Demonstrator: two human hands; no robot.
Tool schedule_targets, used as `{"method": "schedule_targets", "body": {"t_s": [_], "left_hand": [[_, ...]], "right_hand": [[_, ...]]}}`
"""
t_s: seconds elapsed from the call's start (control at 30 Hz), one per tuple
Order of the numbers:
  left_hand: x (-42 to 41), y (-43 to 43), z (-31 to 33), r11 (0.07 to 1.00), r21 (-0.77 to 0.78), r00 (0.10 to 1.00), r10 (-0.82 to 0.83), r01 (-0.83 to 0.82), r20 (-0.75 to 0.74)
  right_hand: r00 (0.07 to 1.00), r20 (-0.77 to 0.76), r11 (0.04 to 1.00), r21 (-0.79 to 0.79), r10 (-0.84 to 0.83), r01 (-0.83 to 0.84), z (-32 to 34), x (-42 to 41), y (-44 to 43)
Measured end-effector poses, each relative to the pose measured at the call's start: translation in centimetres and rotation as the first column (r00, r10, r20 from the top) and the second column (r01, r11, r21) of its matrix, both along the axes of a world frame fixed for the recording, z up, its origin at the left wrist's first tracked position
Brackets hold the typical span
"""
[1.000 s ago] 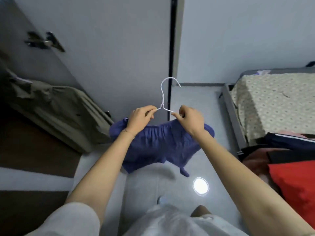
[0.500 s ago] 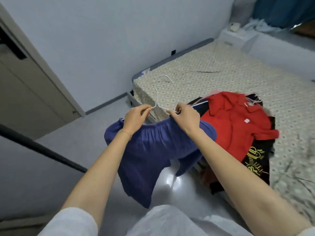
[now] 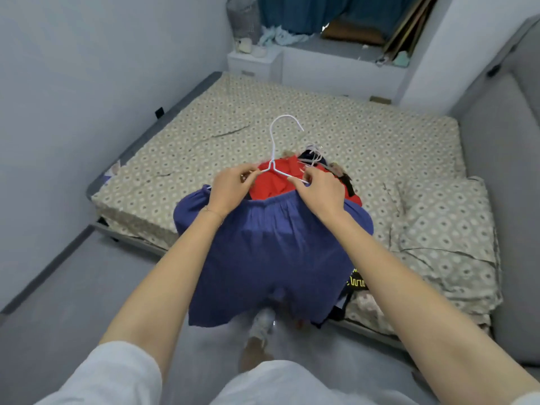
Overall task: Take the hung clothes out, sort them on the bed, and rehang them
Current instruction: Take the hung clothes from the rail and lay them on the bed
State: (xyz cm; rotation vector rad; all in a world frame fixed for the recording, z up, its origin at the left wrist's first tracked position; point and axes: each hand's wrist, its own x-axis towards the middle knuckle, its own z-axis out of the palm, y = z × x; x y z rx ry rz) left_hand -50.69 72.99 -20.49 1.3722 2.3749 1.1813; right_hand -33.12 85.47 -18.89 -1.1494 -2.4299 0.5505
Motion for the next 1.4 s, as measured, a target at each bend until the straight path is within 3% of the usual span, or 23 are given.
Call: {"method": "schedule_targets", "body": {"t_s": [0.4, 0.63, 1.03, 1.4], "left_hand": [[-10.3, 21.9, -1.6, 0.976, 0.001, 0.976, -0.217, 0.217, 0.018], [-13.9, 31.2, -6.9, 0.937, -0.082, 0.931, -0.322, 0.339, 0.171], [-15.7, 40.1, -19.9, 0.919, -0.264, 0.937, -0.221, 0.293, 0.271], [-17.3, 42.3, -29.2, 0.925, -0.336, 0.976, -0.119, 0.177, 0.184]], "right_hand": [[0.969, 0.022, 0.966, -0.081, -0.246, 0.247, -1.2, -8.1, 17.6], [0.94, 0.064, 0.929, -0.141, -0.336, 0.342, -6.8, -11.1, 25.3], [0.956, 0.167, 0.887, -0.363, -0.24, 0.286, -19.2, -13.3, 34.9], [0.936, 0.313, 0.879, -0.385, -0.162, 0.281, -28.8, -15.4, 38.2]]}}
